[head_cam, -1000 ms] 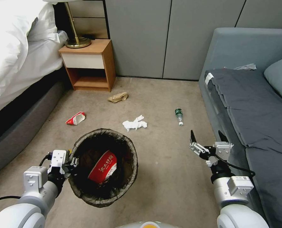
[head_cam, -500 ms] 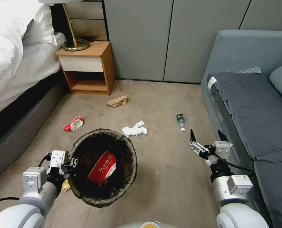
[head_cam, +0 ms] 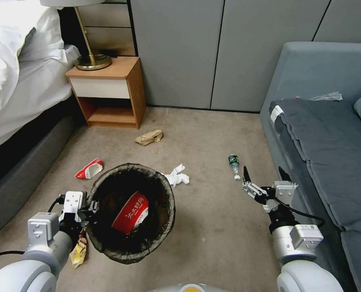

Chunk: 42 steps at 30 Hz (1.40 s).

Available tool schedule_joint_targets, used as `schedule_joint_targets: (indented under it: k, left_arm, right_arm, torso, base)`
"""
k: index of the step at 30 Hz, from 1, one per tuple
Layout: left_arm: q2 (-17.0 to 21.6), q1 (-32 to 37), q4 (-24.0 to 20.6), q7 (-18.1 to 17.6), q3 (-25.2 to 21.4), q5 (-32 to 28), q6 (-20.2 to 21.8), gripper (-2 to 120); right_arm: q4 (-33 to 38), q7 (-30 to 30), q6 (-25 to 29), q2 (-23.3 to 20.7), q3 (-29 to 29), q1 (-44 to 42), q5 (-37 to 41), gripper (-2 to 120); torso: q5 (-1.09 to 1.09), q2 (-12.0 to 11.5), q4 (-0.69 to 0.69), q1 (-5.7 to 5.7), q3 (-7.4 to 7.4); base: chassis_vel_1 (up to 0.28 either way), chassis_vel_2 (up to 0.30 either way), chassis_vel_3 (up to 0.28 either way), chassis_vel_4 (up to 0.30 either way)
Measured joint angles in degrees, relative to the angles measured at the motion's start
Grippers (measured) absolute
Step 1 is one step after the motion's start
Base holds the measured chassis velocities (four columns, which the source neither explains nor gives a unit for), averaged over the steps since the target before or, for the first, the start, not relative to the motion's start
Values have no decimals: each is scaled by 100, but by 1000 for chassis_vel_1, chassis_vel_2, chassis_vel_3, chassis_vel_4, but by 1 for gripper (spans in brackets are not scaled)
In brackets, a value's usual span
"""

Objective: Pick up the trash bin, then pick up the garbage from the floor and place it into the trash bin.

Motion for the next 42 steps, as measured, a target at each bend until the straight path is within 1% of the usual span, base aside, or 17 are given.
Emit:
schedule_joint_targets:
  k: [34,38,41,42]
  left_arm:
    - [24,41,0,-13,-100,-104,0,1]
    - [51,52,0,-83,-156,-237,0,1]
    - [89,79,0,-139,-254,-408,0,1]
    - [89,79,0,-139,-254,-408,0,1]
  right_arm:
    - [-95,8,16,-16,-101,22,20,100]
    - [-192,42,-98,-79,-17,187,176,100]
    - [-372,97,-381,-196,70,534,542,100]
    - [-372,97,-381,-196,70,534,542,100]
  torso:
    - [0,0,0,0,0]
    - [0,0,-1,1,1]
    - [0,0,0,0,0]
    - [0,0,0,0,0]
  base:
    - [-117,112,114,-119]
    - [-60,70,43,-64]
    - [0,0,0,0]
    - [0,0,0,0]
